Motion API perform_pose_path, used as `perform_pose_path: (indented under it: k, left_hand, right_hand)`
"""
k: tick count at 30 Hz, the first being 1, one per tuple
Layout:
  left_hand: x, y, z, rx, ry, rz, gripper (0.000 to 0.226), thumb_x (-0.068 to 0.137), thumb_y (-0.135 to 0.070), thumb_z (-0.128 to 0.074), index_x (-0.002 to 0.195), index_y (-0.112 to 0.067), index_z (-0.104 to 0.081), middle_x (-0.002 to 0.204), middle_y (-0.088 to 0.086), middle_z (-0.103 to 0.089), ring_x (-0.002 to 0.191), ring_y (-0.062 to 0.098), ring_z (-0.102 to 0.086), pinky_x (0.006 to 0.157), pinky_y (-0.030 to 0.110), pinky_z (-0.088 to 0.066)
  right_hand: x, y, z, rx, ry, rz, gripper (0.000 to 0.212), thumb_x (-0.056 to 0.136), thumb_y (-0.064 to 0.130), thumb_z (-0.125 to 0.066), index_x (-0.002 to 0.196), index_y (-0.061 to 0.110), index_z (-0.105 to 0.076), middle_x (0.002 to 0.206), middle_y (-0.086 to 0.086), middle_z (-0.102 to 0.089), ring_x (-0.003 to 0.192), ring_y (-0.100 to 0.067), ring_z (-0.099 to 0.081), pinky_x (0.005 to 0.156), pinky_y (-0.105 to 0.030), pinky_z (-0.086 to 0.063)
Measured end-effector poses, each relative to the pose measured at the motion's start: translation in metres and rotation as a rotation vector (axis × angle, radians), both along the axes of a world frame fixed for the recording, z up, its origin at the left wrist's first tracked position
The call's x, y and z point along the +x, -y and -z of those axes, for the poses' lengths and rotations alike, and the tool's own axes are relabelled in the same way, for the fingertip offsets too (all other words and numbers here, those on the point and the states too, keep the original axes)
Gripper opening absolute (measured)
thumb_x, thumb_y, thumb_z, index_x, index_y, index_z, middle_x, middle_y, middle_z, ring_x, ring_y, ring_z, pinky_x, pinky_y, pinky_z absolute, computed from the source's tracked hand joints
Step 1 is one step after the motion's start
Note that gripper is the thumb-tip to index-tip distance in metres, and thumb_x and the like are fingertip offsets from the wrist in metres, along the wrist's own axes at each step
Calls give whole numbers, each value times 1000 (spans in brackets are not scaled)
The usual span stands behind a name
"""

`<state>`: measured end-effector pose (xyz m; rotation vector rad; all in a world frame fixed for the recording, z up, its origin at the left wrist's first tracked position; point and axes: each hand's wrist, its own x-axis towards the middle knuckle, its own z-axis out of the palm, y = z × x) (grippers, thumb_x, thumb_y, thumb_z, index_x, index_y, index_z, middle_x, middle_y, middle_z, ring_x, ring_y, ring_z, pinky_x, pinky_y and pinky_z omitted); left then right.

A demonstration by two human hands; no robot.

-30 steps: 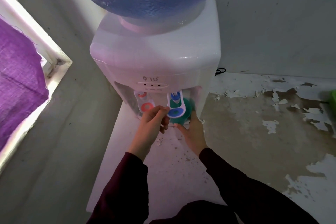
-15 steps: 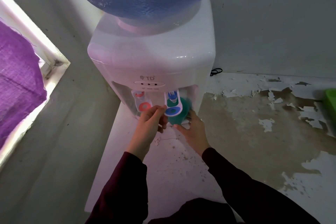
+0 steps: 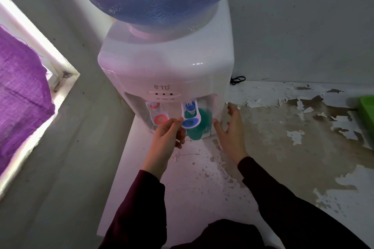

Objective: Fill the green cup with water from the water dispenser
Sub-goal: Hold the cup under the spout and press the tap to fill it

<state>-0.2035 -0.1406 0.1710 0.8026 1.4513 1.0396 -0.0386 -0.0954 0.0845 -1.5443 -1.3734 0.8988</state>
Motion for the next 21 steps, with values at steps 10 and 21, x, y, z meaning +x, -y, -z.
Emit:
perform_pose_path:
  k: [10, 21]
  left_hand:
    - [3, 1, -1, -5, 22, -39, 27, 95, -30, -42, 88, -12, -62, 67, 4, -54, 57, 14, -48, 60, 27, -42]
    - [2, 2, 1, 0, 31, -39, 28, 95, -29, -42, 90, -10, -61, 68, 4, -55, 57, 14, -49, 60, 28, -43]
  right_hand:
    - [6, -13, 14, 3, 5, -200, 66, 97, 31, -45, 152, 33, -7, 158, 0, -30, 140, -17, -38, 112, -49, -39]
    - [2, -13, 21, 9, 29, -172, 65, 99, 25, -44, 152, 30, -6, 124, -25, -57, 106, -34, -62, 94, -36, -54]
